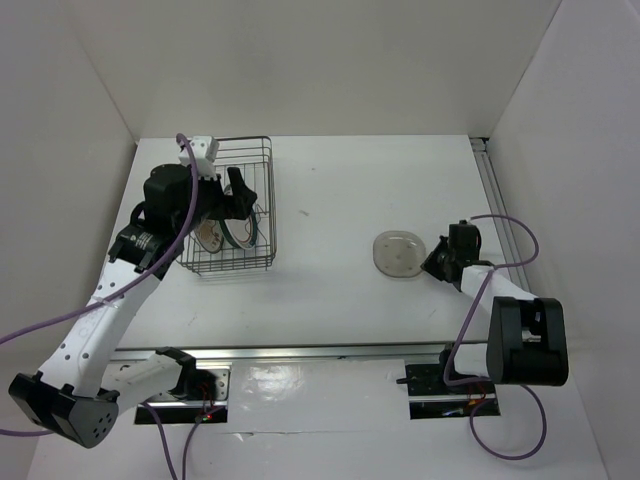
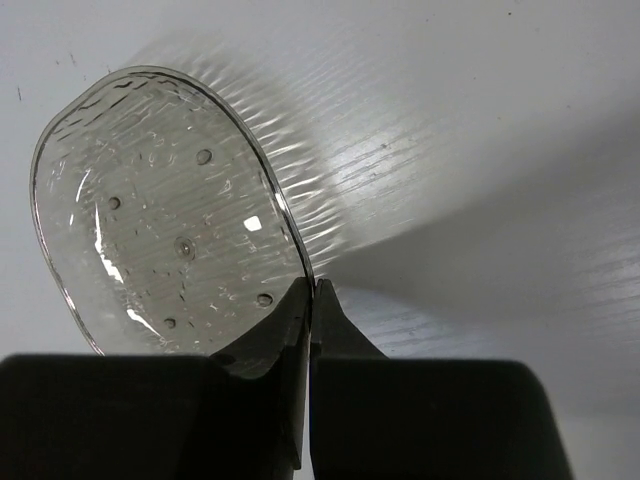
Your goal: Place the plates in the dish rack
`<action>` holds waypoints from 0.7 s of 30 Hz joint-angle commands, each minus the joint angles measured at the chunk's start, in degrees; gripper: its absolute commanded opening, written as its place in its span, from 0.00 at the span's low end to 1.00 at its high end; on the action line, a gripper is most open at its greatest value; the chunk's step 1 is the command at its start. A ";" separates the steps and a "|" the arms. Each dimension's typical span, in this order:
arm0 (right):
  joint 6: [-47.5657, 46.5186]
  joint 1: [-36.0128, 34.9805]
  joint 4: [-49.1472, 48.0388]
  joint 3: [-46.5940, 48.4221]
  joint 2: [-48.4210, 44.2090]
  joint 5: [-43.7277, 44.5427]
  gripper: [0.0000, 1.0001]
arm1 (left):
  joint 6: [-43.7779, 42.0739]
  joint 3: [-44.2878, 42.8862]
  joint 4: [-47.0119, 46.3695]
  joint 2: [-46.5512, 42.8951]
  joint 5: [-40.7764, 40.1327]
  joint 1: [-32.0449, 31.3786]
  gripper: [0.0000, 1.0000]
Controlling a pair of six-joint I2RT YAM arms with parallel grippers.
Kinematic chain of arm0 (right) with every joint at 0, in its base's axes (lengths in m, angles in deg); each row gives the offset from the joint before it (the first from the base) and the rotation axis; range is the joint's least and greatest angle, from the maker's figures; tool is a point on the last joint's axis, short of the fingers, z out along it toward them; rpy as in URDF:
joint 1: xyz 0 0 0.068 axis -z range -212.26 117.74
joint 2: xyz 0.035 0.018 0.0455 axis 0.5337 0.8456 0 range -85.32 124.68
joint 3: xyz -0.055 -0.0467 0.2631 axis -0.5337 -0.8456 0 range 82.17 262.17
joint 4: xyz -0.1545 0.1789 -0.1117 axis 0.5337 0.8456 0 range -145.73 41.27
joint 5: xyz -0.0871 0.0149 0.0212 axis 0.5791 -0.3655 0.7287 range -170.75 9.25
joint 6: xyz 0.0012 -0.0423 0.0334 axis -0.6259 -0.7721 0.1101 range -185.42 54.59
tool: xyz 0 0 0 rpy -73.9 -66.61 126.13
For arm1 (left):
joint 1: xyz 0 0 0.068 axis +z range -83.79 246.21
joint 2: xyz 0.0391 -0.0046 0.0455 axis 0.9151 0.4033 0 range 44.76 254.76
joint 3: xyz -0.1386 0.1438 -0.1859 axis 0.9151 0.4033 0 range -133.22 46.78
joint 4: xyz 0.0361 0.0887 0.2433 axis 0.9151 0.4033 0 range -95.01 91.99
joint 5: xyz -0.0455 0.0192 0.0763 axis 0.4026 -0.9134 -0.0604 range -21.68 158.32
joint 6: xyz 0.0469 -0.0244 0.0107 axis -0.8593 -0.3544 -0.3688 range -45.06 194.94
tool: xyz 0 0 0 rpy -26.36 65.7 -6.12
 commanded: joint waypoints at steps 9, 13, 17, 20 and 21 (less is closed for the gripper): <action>3.31 0.32 -7.20 -0.10 -2.42 -11.35 0.00 | -0.42 -0.06 -2.55 2.92 3.45 0.53 0.94; 7.17 0.32 -20.62 -2.39 -8.22 -19.45 0.00 | 0.20 1.16 -5.71 4.33 11.44 0.53 0.94; 7.97 -2.66 -29.35 -2.92 -8.23 -25.44 0.00 | 2.39 2.39 -8.26 6.61 16.11 0.53 0.94; 7.97 -6.78 -34.35 -2.30 -7.62 -27.91 0.00 | 3.01 3.10 -10.81 8.10 19.89 0.53 0.93; 6.84 -8.11 -35.68 -1.69 -7.62 -28.78 0.00 | 3.71 3.10 -11.60 8.11 21.64 0.53 0.93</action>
